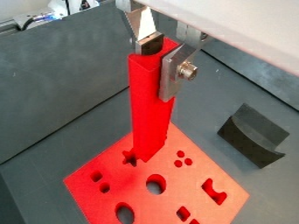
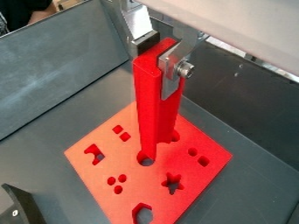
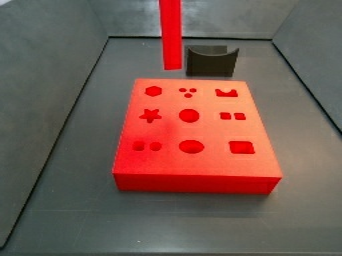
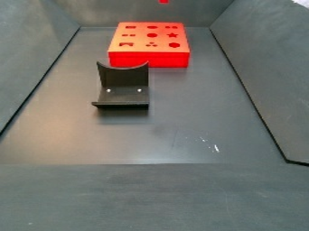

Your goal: Insert the arch object.

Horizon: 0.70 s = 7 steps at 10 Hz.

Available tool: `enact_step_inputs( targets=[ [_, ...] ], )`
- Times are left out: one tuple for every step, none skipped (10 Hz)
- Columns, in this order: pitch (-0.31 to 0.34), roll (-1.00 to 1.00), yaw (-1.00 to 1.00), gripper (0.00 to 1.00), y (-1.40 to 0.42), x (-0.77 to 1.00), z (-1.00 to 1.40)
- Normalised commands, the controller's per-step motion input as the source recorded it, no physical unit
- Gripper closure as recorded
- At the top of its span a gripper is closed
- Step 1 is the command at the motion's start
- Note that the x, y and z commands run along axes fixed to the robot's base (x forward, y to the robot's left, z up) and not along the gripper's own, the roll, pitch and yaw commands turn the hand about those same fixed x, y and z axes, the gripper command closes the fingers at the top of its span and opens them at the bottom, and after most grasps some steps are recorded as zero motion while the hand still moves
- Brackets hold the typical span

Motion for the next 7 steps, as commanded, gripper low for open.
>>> enact_step_inputs(
  targets=[
    [0.024, 0.0, -0.39, 1.0, 0.0, 0.38, -0.05],
    [0.0, 0.0, -0.71, 1.0, 0.17, 0.45, -0.09],
    [0.0, -0.01, -0.8, 1.0, 0.23, 0.4, -0.07],
    [0.0, 0.0, -0.82, 1.0, 0.22, 0.36, -0.08],
    [0.0, 0.0, -0.82, 1.0, 0.21, 0.35, -0.08],
    [0.0, 0.0, -0.81, 1.0, 0.23, 0.38, -0.13],
    [0.0, 0.06, -0.77, 1.0, 0.22, 0.37, -0.24]
  ],
)
